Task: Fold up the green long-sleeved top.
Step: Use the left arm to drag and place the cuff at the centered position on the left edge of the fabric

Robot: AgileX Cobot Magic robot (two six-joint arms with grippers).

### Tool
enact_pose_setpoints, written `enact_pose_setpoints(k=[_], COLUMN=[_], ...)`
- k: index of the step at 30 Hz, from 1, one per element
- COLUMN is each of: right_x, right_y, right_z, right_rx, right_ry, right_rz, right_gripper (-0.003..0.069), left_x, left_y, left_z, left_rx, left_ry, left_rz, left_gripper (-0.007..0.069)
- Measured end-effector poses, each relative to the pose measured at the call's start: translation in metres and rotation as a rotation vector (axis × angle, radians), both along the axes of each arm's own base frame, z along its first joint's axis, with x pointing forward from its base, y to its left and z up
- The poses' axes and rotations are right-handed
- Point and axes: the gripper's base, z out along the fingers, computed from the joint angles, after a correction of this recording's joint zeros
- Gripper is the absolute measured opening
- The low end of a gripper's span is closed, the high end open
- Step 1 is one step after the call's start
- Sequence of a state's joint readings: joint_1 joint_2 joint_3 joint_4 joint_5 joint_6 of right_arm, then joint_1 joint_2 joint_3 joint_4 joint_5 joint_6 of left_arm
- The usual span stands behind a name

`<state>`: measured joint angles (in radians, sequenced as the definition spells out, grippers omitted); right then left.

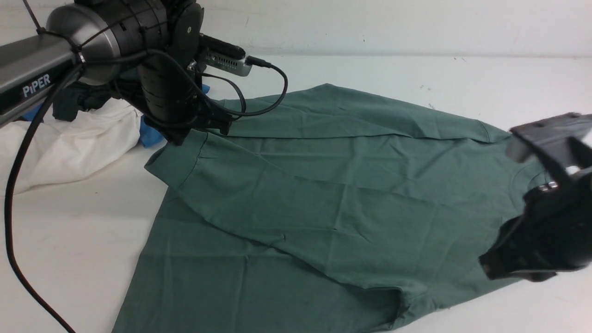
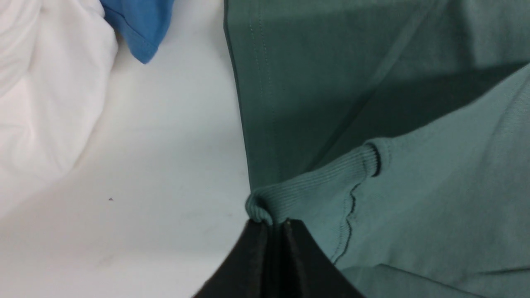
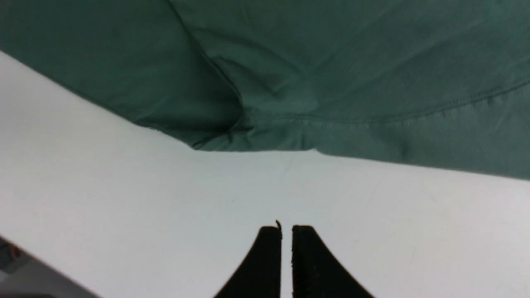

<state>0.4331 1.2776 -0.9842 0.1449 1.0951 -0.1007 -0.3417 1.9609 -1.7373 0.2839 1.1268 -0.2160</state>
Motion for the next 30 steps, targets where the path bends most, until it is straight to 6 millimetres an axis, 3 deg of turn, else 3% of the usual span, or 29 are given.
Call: enact_pose_setpoints(k=[2, 5, 6, 7, 9, 10, 13, 16, 19, 23, 24, 25, 26, 27, 28, 30], right_x=[0.005, 0.015, 0.015, 0.019, 0.022, 0.028, 0.036, 0.041, 0.047, 0.052, 0.052, 0.052, 0.052, 0.051, 0.051, 0.046], right_y=[0.01, 0.038, 0.039, 0.048, 0.054, 0.061, 0.066, 0.07, 0.073, 0.075, 0.075, 0.075, 0.075, 0.075, 0.074, 0.07], right_z=[-0.01, -0.034, -0.035, -0.045, -0.053, -0.066, -0.08, -0.093, -0.109, -0.117, -0.118, -0.118, -0.117, -0.117, -0.117, -0.108], right_rx=[-0.034, -0.091, -0.095, -0.106, -0.111, -0.126, -0.146, -0.17, -0.198, -0.201, -0.193, -0.193, -0.19, -0.193, -0.194, -0.208], right_ry=[-0.001, -0.022, -0.018, -0.021, -0.025, -0.022, -0.024, -0.022, -0.019, -0.025, -0.025, -0.024, -0.021, -0.016, -0.013, 0.006], right_rz=[0.023, 0.109, 0.114, 0.137, 0.154, 0.167, 0.176, 0.19, 0.211, 0.198, 0.177, 0.176, 0.163, 0.159, 0.157, 0.151], right_gripper=[0.0078, 0.0235, 0.0235, 0.0307, 0.0377, 0.0455, 0.0522, 0.0538, 0.0517, 0.043, 0.0331, 0.0331, 0.0199, 0.0122, 0.0109, 0.0018], left_x=[0.0, -0.001, -0.001, -0.001, -0.001, -0.002, -0.002, -0.002, -0.001, -0.001, 0.0, 0.0, 0.0, 0.0, 0.0, 0.0], left_y=[0.0, 0.0, 0.0, 0.0, 0.0, 0.001, 0.001, 0.001, 0.001, 0.0, -0.001, -0.002, -0.003, -0.003, -0.003, -0.003], left_z=[0.0, 0.0, 0.0, 0.0, 0.0, -0.001, -0.001, -0.001, -0.003, -0.006, -0.008, -0.009, -0.011, -0.011, -0.011, -0.011], left_rx=[0.0, 0.002, 0.002, 0.002, 0.004, 0.007, 0.007, 0.007, 0.007, -0.001, -0.009, -0.012, -0.019, -0.021, -0.021, -0.028], left_ry=[0.001, 0.008, 0.008, 0.009, 0.012, 0.02, 0.023, 0.024, 0.026, 0.036, 0.045, 0.048, 0.053, 0.053, 0.053, 0.056], left_rz=[0.0, 0.002, 0.002, 0.003, 0.004, 0.006, 0.007, 0.007, 0.012, 0.018, 0.02, 0.022, 0.025, 0.025, 0.025, 0.026], left_gripper=[0.0016, 0.0016, 0.0016, 0.0016, 0.0016, 0.0016, 0.0016, 0.0016, 0.0016, 0.0016, 0.0016, 0.0016, 0.0016, 0.0016, 0.0016, 0.0016])
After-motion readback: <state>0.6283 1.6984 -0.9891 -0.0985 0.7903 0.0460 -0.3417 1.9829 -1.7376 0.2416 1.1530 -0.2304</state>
